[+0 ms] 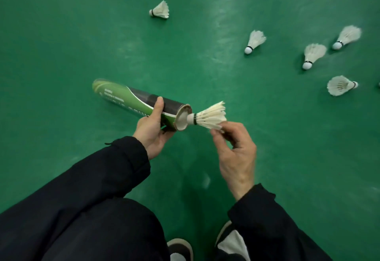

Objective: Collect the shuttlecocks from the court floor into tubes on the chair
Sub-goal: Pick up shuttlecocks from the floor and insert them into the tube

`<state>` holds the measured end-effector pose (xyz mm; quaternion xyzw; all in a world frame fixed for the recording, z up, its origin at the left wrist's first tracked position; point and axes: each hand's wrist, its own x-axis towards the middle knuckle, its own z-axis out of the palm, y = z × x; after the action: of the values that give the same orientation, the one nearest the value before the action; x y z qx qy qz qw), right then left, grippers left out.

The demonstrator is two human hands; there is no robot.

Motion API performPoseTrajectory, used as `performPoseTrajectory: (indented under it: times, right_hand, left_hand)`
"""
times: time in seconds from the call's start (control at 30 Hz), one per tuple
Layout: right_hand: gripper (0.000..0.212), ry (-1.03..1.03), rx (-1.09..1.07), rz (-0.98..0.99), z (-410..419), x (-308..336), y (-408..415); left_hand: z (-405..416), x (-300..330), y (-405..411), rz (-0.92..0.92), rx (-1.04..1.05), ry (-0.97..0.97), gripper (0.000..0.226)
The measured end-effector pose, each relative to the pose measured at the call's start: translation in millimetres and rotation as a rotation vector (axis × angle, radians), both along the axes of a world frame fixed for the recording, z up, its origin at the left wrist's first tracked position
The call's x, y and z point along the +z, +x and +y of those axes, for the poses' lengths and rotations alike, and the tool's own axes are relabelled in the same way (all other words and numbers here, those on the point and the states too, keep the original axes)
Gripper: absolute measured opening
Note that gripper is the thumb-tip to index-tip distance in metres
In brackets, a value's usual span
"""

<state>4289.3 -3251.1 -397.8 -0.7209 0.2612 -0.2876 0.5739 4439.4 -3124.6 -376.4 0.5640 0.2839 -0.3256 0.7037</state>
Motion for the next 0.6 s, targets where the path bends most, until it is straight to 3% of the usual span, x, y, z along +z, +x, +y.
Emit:
performPoseTrajectory:
  times: [0.23,0.4,0.6]
  right_hand:
    - [0.013,-0.312,0.003,0.137,19.1,-9.3,5.3]
    - [0.031,-0.220,0.321,0.258,22.7,-8.4,13.5]
    - [0.008,-0.172,0.373,0.323,25.0,-2.3,26.0]
  left_hand:
    - [-25.0,-1.7,-11.6,-0.043,-0.121,-0.078,0.069]
    - [-25.0,1.1,-19.6,-0.063,-0.217,-0.106,0.064]
    - [-21.2,5.0,-21.4,-0.060,-0.273,-0.121,0.065]
